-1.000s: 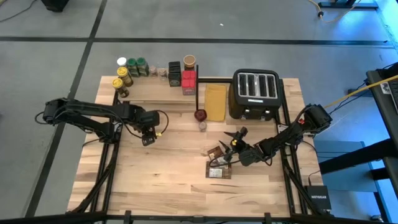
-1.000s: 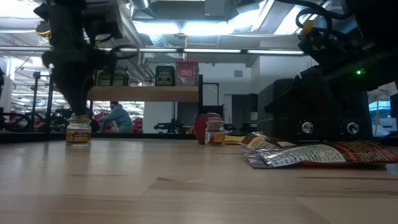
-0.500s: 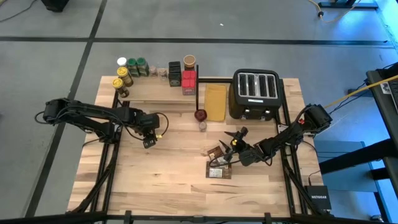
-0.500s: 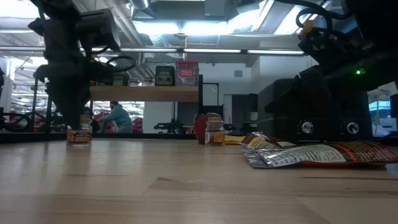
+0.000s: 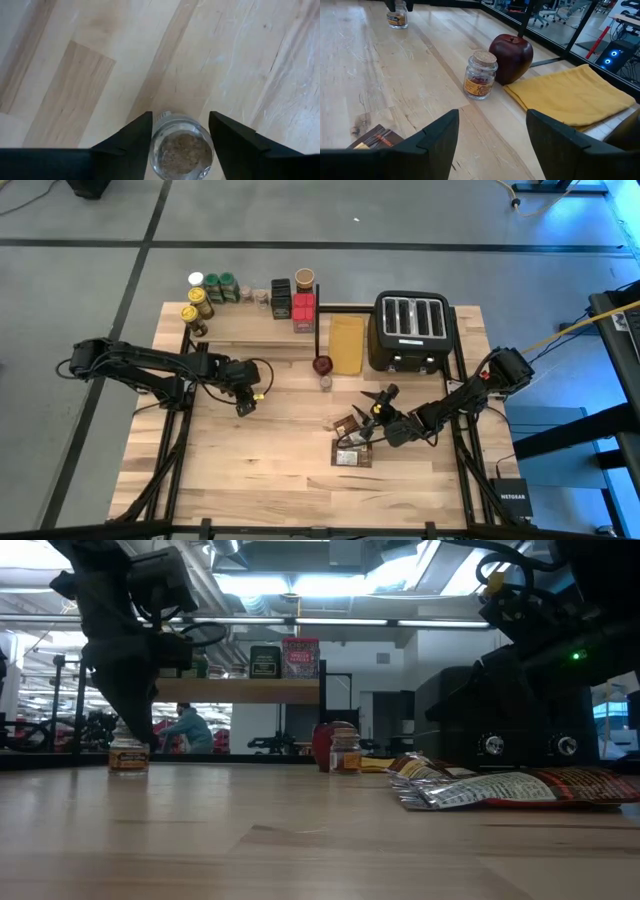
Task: Shelf spices
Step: Put the left brown seasoning bottle aligned with the other brown seasoning bottle on the shelf, then put the brown seasoning bottle aligned with the other brown seasoning bottle on the shelf
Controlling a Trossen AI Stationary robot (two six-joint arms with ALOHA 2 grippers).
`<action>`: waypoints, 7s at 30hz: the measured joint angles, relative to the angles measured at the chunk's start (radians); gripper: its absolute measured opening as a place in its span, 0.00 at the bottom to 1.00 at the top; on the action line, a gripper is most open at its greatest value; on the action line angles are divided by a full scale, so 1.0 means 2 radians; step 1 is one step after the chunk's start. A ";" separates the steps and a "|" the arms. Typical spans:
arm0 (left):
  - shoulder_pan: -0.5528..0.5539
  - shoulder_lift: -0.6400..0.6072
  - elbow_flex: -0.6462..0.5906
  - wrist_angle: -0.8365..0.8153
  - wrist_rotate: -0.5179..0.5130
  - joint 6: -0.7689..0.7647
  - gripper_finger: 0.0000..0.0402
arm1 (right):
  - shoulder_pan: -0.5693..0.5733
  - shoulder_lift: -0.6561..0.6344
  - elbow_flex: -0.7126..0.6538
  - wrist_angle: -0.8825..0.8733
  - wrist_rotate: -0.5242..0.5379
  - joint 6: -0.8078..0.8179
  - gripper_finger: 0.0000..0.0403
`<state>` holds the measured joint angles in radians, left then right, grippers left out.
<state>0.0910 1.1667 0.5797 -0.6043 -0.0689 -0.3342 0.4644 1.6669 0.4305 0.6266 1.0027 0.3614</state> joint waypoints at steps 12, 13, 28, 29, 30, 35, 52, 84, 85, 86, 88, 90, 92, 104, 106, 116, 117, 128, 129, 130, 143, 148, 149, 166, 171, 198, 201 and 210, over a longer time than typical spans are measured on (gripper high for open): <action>0.000 -0.001 0.000 -0.002 0.000 0.000 0.19 | 0.000 0.000 0.000 0.000 0.000 0.000 0.59; 0.000 -0.001 0.000 -0.003 0.000 0.000 0.18 | 0.000 0.000 0.000 0.000 0.000 0.000 0.59; 0.009 0.000 0.000 0.023 -0.004 -0.013 0.44 | 0.000 0.000 0.000 0.000 0.000 0.000 0.59; 0.011 0.000 0.000 0.024 -0.007 -0.016 0.48 | 0.000 0.000 0.000 0.000 0.000 0.000 0.59; 0.014 0.000 0.000 0.023 -0.009 -0.017 0.51 | 0.000 0.000 0.000 0.000 0.000 0.000 0.59; 0.025 0.000 0.000 0.028 -0.010 -0.002 0.63 | 0.000 0.000 0.000 -0.002 0.000 0.000 0.59; -0.039 -0.052 0.058 -0.149 0.007 -0.068 0.67 | 0.000 0.000 0.000 0.000 0.000 0.004 0.59; -0.069 -0.049 -0.019 -0.082 -0.009 -0.104 0.41 | 0.000 0.000 0.000 -0.002 0.000 0.004 0.59; -0.068 -0.049 -0.014 -0.084 -0.011 -0.107 0.41 | 0.000 0.000 0.000 -0.002 0.000 0.004 0.59; -0.068 -0.049 -0.008 -0.085 -0.012 -0.108 0.41 | 0.000 0.000 0.000 -0.002 0.000 0.004 0.59; -0.067 -0.049 0.012 -0.086 -0.014 -0.113 0.41 | 0.000 0.000 0.000 -0.002 0.000 0.004 0.59; -0.064 -0.049 0.036 -0.093 -0.021 -0.114 0.41 | 0.000 0.000 0.000 -0.002 0.003 0.004 0.59; -0.056 -0.049 0.070 -0.104 -0.030 -0.107 0.42 | 0.000 0.000 0.000 -0.001 0.006 0.004 0.59; 0.062 -0.028 0.291 -0.205 -0.160 0.012 0.42 | 0.000 0.000 0.000 -0.001 0.008 0.004 0.59; 0.100 -0.012 0.312 -0.206 -0.161 0.034 0.42 | 0.000 0.000 0.000 -0.002 0.008 0.004 0.59; 0.259 0.102 0.370 -0.242 -0.132 0.124 0.42 | 0.000 0.000 0.000 -0.002 0.007 0.004 0.59; 0.265 0.110 0.371 -0.236 -0.129 0.132 0.42 | 0.000 0.000 0.000 -0.002 0.007 0.004 0.59; 0.297 0.131 0.372 -0.225 -0.126 0.156 0.43 | 0.000 0.000 0.000 -0.013 0.009 0.005 0.59; 0.298 0.131 0.372 -0.225 -0.126 0.156 0.44 | 0.000 0.000 0.000 -0.013 0.010 0.005 0.59; 0.299 0.131 0.372 -0.225 -0.123 0.156 0.45 | 0.000 0.000 0.000 -0.013 0.012 0.005 0.59; 0.325 0.134 0.371 -0.213 -0.118 0.160 0.56 | 0.000 0.000 0.000 -0.014 0.013 0.014 0.59; 0.332 0.134 0.371 -0.207 -0.117 0.162 0.56 | 0.000 0.000 0.000 -0.015 0.013 0.014 0.59; 0.332 0.134 0.371 -0.203 -0.117 0.162 0.56 | 0.000 0.000 0.000 -0.015 0.013 0.014 0.59; 0.315 0.112 0.425 -0.168 -0.134 0.206 0.56 | 0.000 0.000 0.000 -0.015 0.018 0.014 0.59; 0.271 0.109 0.444 -0.156 -0.128 0.207 0.56 | 0.000 0.000 0.000 -0.015 0.018 0.014 0.59; -0.021 0.253 0.252 0.281 -0.036 0.227 0.56 | 0.000 0.000 0.000 -0.013 0.040 0.012 0.59; -0.021 0.294 0.252 0.302 -0.036 0.233 0.56 | 0.000 0.000 0.000 -0.015 0.039 0.012 0.59; -0.004 0.332 0.252 0.310 -0.055 0.218 0.56 | 0.000 0.000 0.000 -0.022 0.033 0.014 0.59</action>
<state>0.0822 1.8301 1.0843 0.0162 -0.1789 0.1013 0.4641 1.6669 0.4309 0.5823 1.0691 0.3885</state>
